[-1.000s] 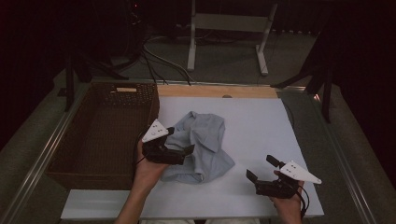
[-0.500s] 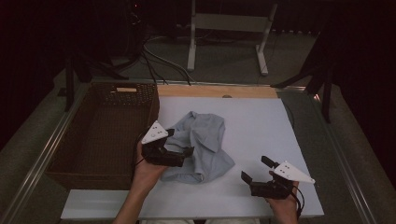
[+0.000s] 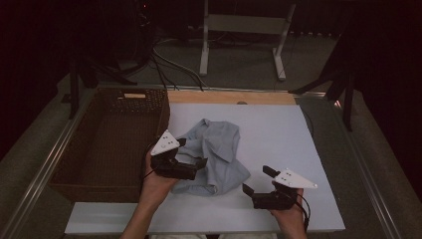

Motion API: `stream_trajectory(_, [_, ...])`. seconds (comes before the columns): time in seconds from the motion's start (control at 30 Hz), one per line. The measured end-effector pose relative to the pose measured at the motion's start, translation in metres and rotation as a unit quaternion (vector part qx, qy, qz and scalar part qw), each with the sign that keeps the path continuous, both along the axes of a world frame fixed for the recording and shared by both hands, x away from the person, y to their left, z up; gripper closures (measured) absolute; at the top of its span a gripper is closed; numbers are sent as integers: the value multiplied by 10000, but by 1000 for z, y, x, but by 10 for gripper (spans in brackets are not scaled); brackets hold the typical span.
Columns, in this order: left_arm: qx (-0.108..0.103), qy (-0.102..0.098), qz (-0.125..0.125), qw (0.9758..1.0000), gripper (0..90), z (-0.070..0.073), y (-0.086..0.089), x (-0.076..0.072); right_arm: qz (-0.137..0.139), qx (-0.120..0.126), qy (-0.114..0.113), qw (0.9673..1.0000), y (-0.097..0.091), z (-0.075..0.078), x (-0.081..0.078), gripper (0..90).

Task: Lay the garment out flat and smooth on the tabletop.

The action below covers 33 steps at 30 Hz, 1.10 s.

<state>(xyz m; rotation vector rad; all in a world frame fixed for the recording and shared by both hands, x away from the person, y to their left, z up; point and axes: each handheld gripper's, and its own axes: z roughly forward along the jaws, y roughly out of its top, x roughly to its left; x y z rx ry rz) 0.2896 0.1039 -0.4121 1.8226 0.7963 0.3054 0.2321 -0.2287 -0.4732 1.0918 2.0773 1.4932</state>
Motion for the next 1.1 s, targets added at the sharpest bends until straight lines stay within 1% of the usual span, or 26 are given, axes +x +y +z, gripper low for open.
stream_trajectory(0.03, [-4, 3, 1, 10000, 29, 0, 0, 0, 21, -38, -1, 10000, 3, 0, 1, 24])
stream_trajectory(0.17, [-38, 17, 12, 10000, 29, 0, 1, -1, 126, -32, 0, 9999, 13, 1, 4, 24])
stream_trajectory(0.3, [-75, 15, 26, 10000, 29, 0, 2, -1, 203, -81, 61, 9997, 22, 1, 7, 24])
stream_trajectory(0.43, [-113, 1, 28, 9999, 29, 2, 4, -2, 229, -102, 88, 9996, 30, 1, 9, 24])
stream_trajectory(0.57, [-138, -3, 11, 9999, 29, 3, 4, -3, 265, -252, 117, 9993, 41, 2, 9, 25])
stream_trajectory(0.83, [-147, -7, -1, 9999, 29, 3, 5, -3, 362, -297, 207, 9987, 56, -2, 11, 26])
stream_trajectory(0.97, [-143, 0, -20, 9999, 29, 3, 4, -4, 427, -352, 261, 9981, 62, -5, 10, 51])
stream_trajectory(1.03, [-140, -3, -23, 9999, 29, 3, 4, -4, 458, -422, 268, 9977, 66, -6, 10, 60])
stream_trajectory(1.1, [-144, -1, -23, 9999, 29, 3, 4, -4, 488, -478, 280, 9973, 69, -7, 9, 94])
